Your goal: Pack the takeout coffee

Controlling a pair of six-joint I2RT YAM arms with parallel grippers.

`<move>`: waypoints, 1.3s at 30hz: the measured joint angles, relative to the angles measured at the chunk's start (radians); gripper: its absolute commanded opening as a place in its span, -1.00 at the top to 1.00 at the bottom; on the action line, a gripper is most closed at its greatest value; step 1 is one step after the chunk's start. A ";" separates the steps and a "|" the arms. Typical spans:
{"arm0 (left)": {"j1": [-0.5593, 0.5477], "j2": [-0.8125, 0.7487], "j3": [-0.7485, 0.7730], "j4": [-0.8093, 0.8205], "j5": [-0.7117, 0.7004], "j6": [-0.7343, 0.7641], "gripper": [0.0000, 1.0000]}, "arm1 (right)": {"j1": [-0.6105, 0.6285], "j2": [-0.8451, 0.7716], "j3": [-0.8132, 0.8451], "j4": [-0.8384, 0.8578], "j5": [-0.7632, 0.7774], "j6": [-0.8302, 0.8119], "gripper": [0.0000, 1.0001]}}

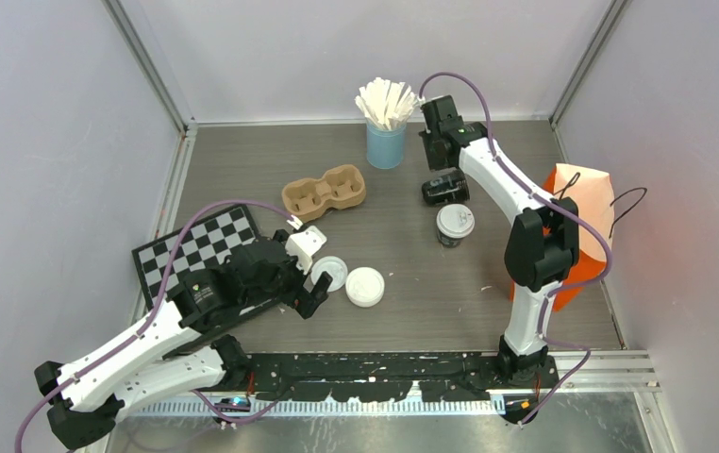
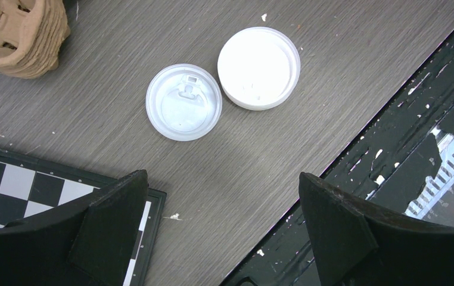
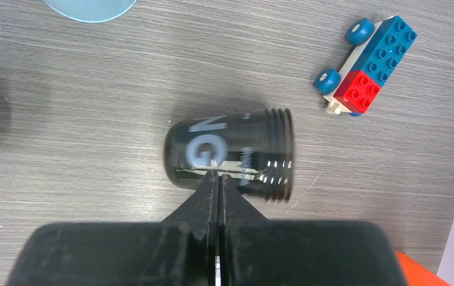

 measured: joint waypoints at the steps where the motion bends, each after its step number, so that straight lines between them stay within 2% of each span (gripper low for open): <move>1: 0.000 0.000 0.000 0.000 0.000 0.000 -0.99 | 0.005 0.002 0.003 -0.002 0.004 -0.001 0.99; 5: 0.000 0.000 0.000 0.000 -0.002 0.000 -0.99 | 0.012 0.004 0.012 -0.017 0.014 -0.002 0.95; 13: 0.000 0.000 0.000 0.000 -0.002 0.000 -0.99 | -0.032 0.019 0.042 -0.043 0.008 0.055 -0.06; 15: 0.000 0.000 0.000 0.000 -0.002 0.000 -1.00 | -0.060 0.024 0.047 -0.045 -0.010 0.069 -0.20; 19: 0.000 0.000 0.000 0.000 -0.002 0.000 -0.99 | -0.141 0.039 0.049 -0.048 -0.080 0.100 -0.37; 26: 0.000 0.000 0.000 0.000 -0.002 0.000 -0.99 | -0.233 0.095 0.063 -0.071 -0.182 0.147 -0.46; 39: 0.000 0.000 0.000 0.000 -0.001 0.000 -0.99 | -0.258 0.157 0.067 -0.138 -0.293 0.229 -0.45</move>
